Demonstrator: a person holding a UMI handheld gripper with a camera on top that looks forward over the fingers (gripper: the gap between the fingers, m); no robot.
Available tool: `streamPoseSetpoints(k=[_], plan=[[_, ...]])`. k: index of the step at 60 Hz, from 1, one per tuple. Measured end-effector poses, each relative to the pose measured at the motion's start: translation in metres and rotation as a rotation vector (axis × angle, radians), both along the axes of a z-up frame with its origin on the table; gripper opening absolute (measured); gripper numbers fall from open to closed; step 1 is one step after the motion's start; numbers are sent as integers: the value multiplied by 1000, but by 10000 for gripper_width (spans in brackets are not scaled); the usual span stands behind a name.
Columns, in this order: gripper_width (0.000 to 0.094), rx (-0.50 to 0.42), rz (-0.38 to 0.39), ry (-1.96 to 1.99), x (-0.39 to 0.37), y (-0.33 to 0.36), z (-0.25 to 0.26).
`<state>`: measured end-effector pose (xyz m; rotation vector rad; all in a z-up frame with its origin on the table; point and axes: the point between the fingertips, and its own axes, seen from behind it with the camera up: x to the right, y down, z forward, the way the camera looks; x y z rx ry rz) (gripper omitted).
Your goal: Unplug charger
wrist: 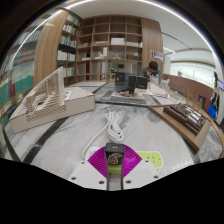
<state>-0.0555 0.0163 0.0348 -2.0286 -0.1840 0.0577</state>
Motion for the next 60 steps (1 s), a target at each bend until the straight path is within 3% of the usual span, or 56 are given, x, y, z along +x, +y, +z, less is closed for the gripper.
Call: streamPoseSetpoints(k=[2, 9, 15, 19, 27, 34, 40, 52, 60], plan=[[149, 8, 6, 8, -1, 0, 8], [146, 214, 47, -41, -3, -6, 104], [145, 250, 59, -24, 6, -19, 147], [144, 263, 23, -46, 36, -24, 154], [145, 158, -76, -43, 103, -31, 113], [145, 17, -95, -65, 134, -42, 49], [157, -49, -132, -76, 150, -44, 14], [234, -138, -161, -63, 159, -37, -26], [271, -136, -156, -54, 158, -30, -25]])
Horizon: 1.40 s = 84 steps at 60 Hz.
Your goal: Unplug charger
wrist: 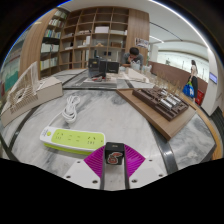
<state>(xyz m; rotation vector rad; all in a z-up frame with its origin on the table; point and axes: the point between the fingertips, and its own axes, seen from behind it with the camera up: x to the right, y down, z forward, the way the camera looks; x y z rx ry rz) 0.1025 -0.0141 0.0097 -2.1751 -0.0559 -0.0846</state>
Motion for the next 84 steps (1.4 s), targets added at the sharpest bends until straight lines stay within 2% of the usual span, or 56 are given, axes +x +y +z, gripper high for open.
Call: streamPoseSetpoints(k=[3, 10, 19, 22, 38, 46, 56, 64, 84], plan=[[316, -4, 6, 1, -1, 1, 0], [579, 12, -14, 12, 6, -4, 8], [741, 39, 3, 64, -1, -30, 26], [766, 43, 14, 67, -5, -42, 35], [828, 79, 89, 127, -30, -128, 88], [829, 77, 110, 134, -37, -161, 96], [829, 133, 127, 133, -37, -182, 111], [832, 116, 153, 158, -35, -191, 110], [834, 70, 117, 127, 26, -186, 73]])
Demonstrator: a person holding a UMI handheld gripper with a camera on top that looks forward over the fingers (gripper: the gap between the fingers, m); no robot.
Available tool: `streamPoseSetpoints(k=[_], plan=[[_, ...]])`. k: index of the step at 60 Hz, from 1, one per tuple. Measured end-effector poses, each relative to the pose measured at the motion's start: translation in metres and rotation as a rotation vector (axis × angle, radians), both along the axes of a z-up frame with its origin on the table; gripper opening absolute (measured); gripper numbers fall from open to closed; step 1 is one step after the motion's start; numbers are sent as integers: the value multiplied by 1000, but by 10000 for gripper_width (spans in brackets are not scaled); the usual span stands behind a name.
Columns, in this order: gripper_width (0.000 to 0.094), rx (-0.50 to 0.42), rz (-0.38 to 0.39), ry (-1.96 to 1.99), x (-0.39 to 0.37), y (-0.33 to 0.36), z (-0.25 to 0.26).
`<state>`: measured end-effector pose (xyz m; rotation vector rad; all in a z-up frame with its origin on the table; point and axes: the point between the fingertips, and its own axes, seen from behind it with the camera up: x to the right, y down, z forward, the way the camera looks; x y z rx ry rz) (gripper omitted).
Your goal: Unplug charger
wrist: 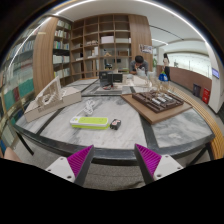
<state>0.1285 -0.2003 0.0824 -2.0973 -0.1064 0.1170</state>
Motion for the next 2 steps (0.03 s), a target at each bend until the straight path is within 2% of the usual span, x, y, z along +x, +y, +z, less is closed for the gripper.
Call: streamPoseSetpoints(k=[2], plan=[[833, -7, -3, 8, 5, 1, -4]])
